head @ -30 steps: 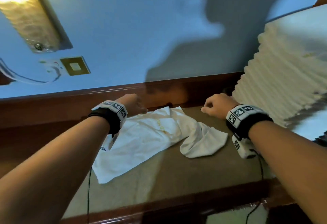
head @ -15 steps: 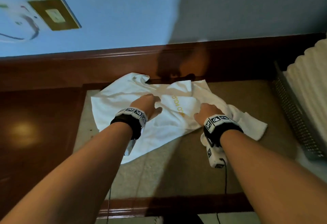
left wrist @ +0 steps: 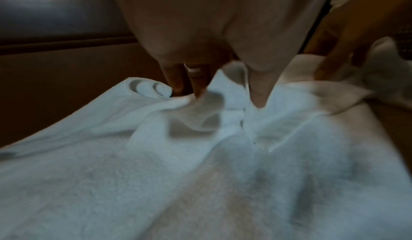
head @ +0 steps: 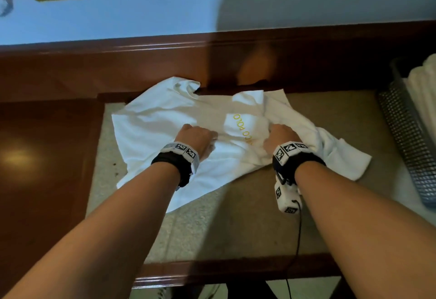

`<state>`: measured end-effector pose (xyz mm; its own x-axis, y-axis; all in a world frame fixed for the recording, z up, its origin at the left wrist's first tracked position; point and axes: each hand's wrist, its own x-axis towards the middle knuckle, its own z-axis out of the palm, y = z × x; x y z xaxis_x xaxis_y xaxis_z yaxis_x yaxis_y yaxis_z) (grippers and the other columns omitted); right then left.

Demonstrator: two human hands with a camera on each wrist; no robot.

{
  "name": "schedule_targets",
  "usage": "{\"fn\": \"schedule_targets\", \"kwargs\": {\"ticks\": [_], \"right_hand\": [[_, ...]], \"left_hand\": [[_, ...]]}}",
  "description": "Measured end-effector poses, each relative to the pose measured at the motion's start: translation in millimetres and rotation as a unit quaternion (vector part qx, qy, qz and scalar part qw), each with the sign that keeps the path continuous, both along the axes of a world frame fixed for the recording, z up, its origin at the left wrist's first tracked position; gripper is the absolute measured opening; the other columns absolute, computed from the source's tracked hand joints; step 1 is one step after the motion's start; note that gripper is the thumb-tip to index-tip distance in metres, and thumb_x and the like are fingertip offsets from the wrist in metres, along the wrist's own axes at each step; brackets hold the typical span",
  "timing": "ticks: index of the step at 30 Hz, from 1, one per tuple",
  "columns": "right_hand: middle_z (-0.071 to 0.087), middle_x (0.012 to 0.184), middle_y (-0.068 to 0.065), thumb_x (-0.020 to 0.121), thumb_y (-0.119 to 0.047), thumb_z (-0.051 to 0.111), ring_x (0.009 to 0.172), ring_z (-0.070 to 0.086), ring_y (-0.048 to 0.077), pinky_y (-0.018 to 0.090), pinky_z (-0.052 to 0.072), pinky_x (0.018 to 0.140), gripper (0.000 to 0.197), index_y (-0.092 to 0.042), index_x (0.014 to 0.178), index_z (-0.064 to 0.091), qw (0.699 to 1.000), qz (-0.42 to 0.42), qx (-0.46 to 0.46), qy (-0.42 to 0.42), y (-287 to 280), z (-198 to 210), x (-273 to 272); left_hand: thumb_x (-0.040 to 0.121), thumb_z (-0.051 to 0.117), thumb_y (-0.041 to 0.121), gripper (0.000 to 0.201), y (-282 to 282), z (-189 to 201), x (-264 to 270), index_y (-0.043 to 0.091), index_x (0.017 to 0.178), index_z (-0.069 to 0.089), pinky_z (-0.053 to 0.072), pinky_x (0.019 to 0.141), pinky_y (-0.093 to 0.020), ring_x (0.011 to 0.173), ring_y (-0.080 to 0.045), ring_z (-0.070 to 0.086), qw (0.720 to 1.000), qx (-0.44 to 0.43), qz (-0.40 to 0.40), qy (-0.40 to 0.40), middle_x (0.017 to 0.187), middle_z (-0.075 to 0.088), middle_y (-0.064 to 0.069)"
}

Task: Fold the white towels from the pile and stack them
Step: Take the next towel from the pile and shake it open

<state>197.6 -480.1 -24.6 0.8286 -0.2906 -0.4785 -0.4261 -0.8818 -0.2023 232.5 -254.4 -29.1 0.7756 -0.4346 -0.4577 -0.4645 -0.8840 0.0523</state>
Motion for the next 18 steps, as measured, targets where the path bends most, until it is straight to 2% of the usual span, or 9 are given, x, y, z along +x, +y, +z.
{"fn": "schedule_targets", "kwargs": {"ticks": [2,4,6,8,11,13,15,16,18], "right_hand": [[0.063,0.115,0.019,0.085,-0.014,0.055,0.104,0.061,0.040,0.037,0.049,0.083,0.023,-0.013,0.108,0.059,1.000,-0.012,0.022,-0.019,9.7,18.9,1.8],[0.061,0.117,0.020,0.087,-0.007,0.051,0.104,0.059,0.040,0.036,0.047,0.083,0.031,-0.016,0.117,0.056,0.998,0.010,0.052,-0.034,26.5,44.9,3.7],[0.060,0.112,0.014,0.089,-0.001,0.046,0.098,0.059,0.035,0.032,0.043,0.076,0.036,-0.022,0.117,0.054,0.993,0.073,0.079,-0.039,51.9,78.3,4.0],[0.058,0.108,0.006,0.088,0.003,0.043,0.100,0.059,0.030,0.029,0.040,0.073,0.038,-0.026,0.111,0.055,0.985,0.138,0.091,-0.049,86.6,114.8,1.9],[0.058,0.114,0.005,0.088,0.003,0.042,0.107,0.058,0.028,0.032,0.047,0.082,0.042,-0.027,0.111,0.060,0.972,0.206,0.091,-0.063,149.4,173.4,-14.5],[0.060,0.114,0.006,0.090,-0.002,0.046,0.107,0.059,0.028,0.035,0.049,0.087,0.034,-0.028,0.105,0.059,0.963,0.244,0.080,-0.077,192.8,211.0,-35.7],[0.060,0.115,0.007,0.092,-0.008,0.051,0.107,0.058,0.027,0.034,0.046,0.087,0.026,-0.025,0.109,0.059,0.953,0.279,0.063,-0.102,232.7,242.5,-59.9],[0.060,0.114,0.006,0.093,-0.011,0.053,0.106,0.058,0.026,0.033,0.045,0.086,0.024,-0.023,0.112,0.059,0.947,0.293,0.058,-0.121,250.9,257.3,-73.4],[0.063,0.108,0.007,0.091,-0.014,0.059,0.100,0.060,0.027,0.031,0.044,0.078,0.017,-0.024,0.104,0.056,0.937,0.303,0.044,-0.170,279.1,281.0,-96.8]], "left_hand": [[0.098,0.051,0.034,0.009,8.1,3.5,-10.7,0.027,0.096,0.057,0.040,0.082,-0.033,0.099,-0.027,0.061,0.997,-0.012,0.014,0.071,0.112,0.068,-0.001],[0.096,0.049,0.055,0.032,23.7,18.3,-22.5,0.028,0.107,0.063,0.039,0.080,-0.033,0.103,-0.026,0.058,0.994,-0.038,0.016,0.096,0.117,0.064,-0.002],[0.096,0.042,0.064,0.050,45.1,45.9,-29.2,0.027,0.121,0.063,0.038,0.083,-0.036,0.109,-0.026,0.056,0.996,-0.075,0.020,0.047,0.120,0.058,-0.001],[0.097,0.048,0.057,0.050,72.3,77.3,-29.6,0.025,0.135,0.056,0.042,0.090,-0.039,0.113,-0.028,0.055,0.991,-0.128,0.019,-0.043,0.128,0.053,-0.002],[0.090,0.063,0.045,0.061,121.7,130.0,-28.4,0.025,0.145,0.046,0.047,0.094,-0.045,0.119,-0.033,0.053,0.974,-0.152,0.032,-0.167,0.134,0.052,-0.005],[0.083,0.069,0.048,0.070,154.3,164.5,-33.6,0.029,0.146,0.044,0.048,0.095,-0.047,0.120,-0.033,0.052,0.968,-0.160,0.025,-0.194,0.136,0.052,-0.004],[0.075,0.069,0.057,0.074,182.3,193.0,-45.4,0.037,0.142,0.047,0.049,0.095,-0.049,0.118,-0.033,0.054,0.964,-0.198,-0.012,-0.179,0.137,0.053,-0.004],[0.071,0.067,0.058,0.066,195.4,203.7,-53.2,0.038,0.133,0.055,0.049,0.093,-0.049,0.113,-0.033,0.057,0.960,-0.222,-0.043,-0.165,0.133,0.057,-0.004],[0.072,0.071,0.044,0.034,218.6,222.6,-72.8,0.023,0.099,0.073,0.053,0.081,-0.044,0.091,-0.028,0.065,0.950,-0.274,-0.081,-0.129,0.106,0.069,-0.006]]}}
